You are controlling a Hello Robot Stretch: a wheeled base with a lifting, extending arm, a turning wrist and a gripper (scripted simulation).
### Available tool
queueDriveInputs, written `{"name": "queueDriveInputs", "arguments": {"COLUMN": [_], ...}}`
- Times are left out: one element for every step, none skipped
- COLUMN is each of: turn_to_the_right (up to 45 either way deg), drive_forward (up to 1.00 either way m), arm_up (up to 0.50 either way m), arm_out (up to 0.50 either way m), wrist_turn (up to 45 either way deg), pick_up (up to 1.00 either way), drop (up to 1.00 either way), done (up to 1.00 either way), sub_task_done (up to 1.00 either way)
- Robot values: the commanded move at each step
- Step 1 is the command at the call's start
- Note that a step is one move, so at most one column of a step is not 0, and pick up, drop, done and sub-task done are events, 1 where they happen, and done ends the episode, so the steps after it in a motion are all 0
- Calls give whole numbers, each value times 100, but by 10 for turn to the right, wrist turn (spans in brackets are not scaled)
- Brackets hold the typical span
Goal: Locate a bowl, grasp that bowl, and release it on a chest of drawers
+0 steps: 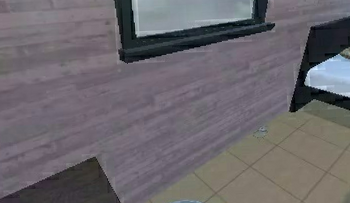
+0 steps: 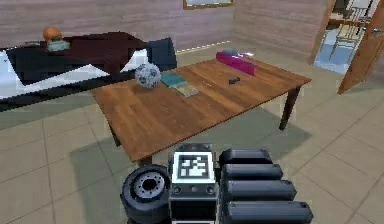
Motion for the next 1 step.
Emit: {"name": "queueDriveInputs", "arguments": {"turn_to_the_right": [-60], "drive_forward": [0], "arm_up": [0], "arm_out": [0], "wrist_turn": [0], "pick_up": [0], "drop": [0], "done": [0], "sub_task_done": [0]}}
